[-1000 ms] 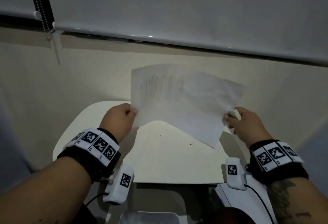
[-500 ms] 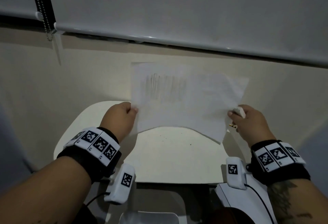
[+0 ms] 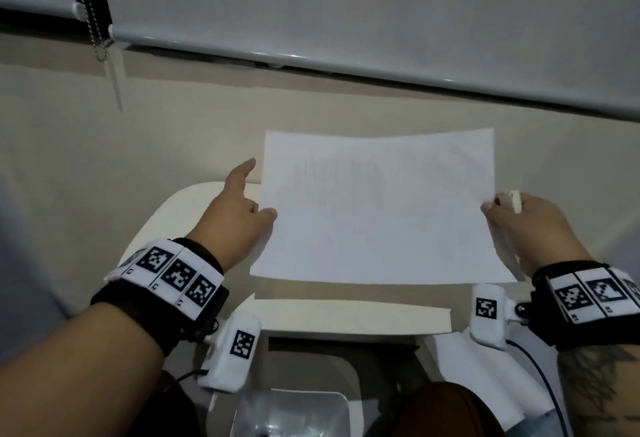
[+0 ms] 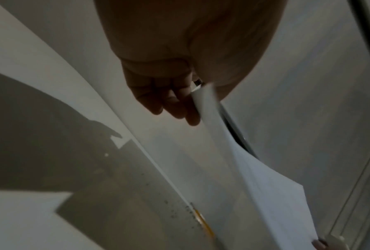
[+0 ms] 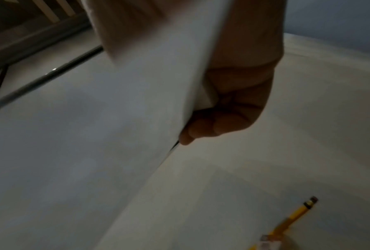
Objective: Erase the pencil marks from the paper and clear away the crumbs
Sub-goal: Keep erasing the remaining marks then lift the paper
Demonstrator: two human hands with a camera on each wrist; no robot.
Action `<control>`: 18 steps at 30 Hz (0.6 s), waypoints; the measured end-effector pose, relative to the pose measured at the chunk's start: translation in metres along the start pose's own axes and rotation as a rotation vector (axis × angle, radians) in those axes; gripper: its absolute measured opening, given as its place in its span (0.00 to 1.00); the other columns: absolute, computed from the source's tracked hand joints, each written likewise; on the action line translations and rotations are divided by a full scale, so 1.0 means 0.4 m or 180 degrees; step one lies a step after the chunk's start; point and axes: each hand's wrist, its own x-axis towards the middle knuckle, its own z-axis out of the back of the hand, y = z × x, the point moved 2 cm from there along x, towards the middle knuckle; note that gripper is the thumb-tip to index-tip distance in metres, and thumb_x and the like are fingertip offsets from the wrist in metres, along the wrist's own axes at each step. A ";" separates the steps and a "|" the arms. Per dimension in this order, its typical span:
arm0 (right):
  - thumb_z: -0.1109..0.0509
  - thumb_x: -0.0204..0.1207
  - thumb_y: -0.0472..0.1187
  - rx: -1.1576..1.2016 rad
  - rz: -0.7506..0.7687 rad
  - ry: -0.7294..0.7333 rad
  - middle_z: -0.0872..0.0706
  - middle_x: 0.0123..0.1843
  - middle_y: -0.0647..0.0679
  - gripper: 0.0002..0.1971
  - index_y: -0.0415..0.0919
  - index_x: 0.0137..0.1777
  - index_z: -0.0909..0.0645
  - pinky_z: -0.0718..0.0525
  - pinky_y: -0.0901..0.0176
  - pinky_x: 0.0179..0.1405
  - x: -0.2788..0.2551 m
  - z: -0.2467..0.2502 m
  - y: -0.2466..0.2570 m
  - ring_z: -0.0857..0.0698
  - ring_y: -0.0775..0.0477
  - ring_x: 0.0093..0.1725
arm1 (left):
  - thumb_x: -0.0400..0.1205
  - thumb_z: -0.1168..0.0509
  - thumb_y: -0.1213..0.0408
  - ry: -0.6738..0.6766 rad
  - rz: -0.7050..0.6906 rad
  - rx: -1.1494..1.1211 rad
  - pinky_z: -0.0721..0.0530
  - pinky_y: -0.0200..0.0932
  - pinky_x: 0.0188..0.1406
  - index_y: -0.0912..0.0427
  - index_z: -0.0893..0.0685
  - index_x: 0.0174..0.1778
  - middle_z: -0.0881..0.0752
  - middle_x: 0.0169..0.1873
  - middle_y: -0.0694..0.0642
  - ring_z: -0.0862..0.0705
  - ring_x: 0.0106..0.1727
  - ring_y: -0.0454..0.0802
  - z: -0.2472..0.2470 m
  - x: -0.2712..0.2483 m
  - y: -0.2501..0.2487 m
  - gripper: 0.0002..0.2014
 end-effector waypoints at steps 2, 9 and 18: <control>0.28 0.80 0.41 -0.0187 -0.0108 0.0159 0.19 0.32 0.42 0.12 0.41 0.34 0.21 0.26 0.52 0.40 -0.008 -0.011 -0.023 0.21 0.41 0.36 | 0.82 0.35 0.65 0.0293 -0.0015 0.0282 0.27 0.37 0.30 0.36 0.44 0.82 0.27 0.28 0.53 0.25 0.28 0.47 -0.004 -0.013 0.017 0.37; 0.29 0.80 0.38 -0.0955 -0.0452 0.0817 0.19 0.31 0.41 0.13 0.34 0.36 0.22 0.29 0.53 0.37 -0.040 -0.056 -0.081 0.22 0.42 0.33 | 0.81 0.31 0.65 0.1320 0.0100 0.0888 0.28 0.33 0.31 0.44 0.19 0.68 0.24 0.27 0.45 0.24 0.27 0.39 -0.010 -0.032 0.060 0.21; 0.30 0.81 0.40 -0.1628 -0.0612 0.1100 0.16 0.36 0.40 0.10 0.33 0.44 0.16 0.29 0.55 0.35 -0.046 -0.084 -0.101 0.19 0.40 0.37 | 0.75 0.25 0.47 0.1715 0.0102 0.2426 0.21 0.42 0.56 0.37 0.24 0.71 0.22 0.52 0.45 0.21 0.56 0.45 -0.008 -0.027 0.077 0.28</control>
